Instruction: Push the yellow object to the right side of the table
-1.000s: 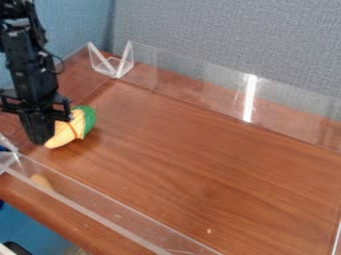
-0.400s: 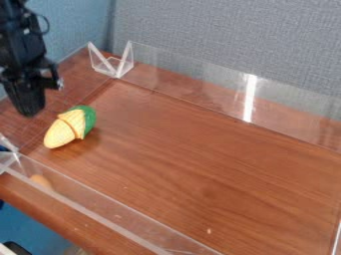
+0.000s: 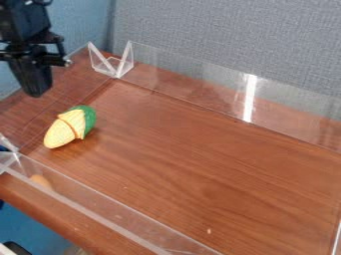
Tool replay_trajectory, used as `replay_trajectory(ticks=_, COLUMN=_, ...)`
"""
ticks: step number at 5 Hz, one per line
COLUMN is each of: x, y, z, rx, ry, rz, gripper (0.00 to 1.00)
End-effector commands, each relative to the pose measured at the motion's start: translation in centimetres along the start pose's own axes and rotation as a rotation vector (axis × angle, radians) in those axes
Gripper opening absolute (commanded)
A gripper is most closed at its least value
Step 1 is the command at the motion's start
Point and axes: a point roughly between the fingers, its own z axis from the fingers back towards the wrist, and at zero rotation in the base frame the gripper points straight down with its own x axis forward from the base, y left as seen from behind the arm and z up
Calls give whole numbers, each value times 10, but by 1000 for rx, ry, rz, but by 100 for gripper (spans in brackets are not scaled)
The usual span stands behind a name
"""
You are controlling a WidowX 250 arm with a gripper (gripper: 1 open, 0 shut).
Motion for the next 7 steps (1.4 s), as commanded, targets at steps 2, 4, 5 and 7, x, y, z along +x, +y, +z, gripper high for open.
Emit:
replay_trajectory(ticks=2, x=9, y=22, z=1, rx=51, ry=-31, rz=-8, gripper=100)
replay_trajectory(ticks=4, x=20, y=38, z=-34, rx=68, ry=-4, rz=1, gripper=100)
replay_trajectory(ticks=5, x=24, y=43, z=-50, rx=74, ry=10, rz=4, gripper=100)
replay_trajectory(ticks=7, x=25, y=57, z=-92, rx=78, ry=48, rz=-131, gripper=100)
